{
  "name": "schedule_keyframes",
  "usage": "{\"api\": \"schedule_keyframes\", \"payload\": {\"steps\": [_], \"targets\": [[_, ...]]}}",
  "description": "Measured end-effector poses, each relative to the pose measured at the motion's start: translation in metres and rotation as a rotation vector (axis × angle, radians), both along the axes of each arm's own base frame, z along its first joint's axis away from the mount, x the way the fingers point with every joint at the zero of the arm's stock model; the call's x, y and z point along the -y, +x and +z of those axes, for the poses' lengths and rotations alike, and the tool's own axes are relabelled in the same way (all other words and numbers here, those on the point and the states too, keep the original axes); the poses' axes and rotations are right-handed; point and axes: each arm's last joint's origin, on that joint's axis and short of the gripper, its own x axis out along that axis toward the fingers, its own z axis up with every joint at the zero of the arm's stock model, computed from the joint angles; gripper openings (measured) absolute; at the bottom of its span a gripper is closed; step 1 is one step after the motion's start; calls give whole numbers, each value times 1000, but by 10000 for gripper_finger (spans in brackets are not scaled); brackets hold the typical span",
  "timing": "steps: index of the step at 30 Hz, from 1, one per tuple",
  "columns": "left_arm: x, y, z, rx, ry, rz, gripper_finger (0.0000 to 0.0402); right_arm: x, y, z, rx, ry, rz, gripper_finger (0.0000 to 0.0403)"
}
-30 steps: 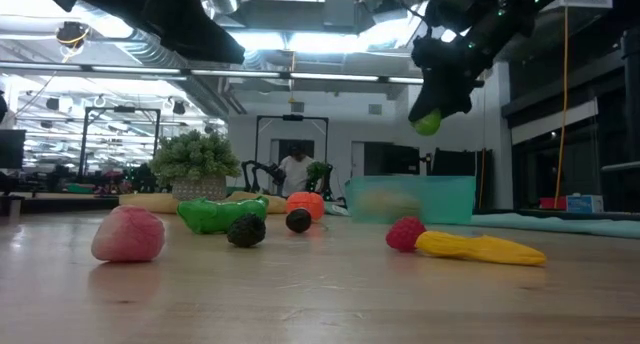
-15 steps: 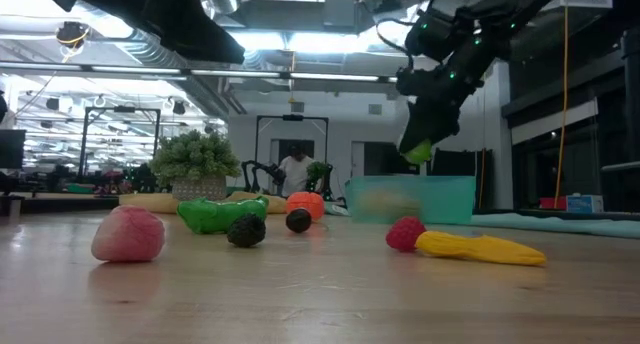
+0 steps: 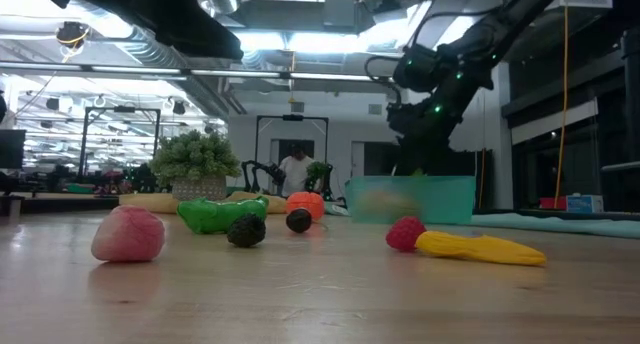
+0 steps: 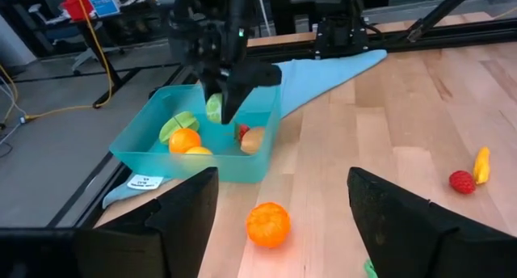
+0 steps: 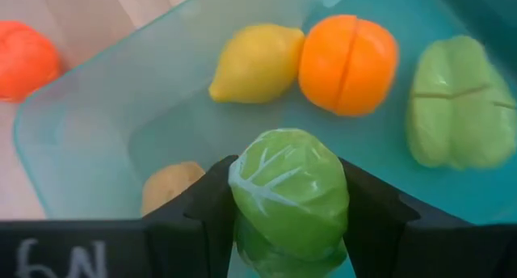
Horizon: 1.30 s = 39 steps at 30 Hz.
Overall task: Pick and placing Produce into tupperware
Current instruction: Put the green cabbage into the blue bin
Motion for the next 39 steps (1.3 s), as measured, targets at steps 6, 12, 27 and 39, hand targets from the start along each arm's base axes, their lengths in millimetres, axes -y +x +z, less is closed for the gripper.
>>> {"api": "schedule_keyframes", "payload": {"steps": [6,12,27,39], "targets": [[0,0,0,0,0,0,264,4,5,-16,-20,24,8,176],[0,0,0,-1,1,0,267,5,7,-20,-16,18,20,179],[0,0,-1,-10,2,0,268,5,10,-18,38,49,55,232],[0,0,-1,-11,5,-1,268,6,10,-15,15,7,84,268]]}}
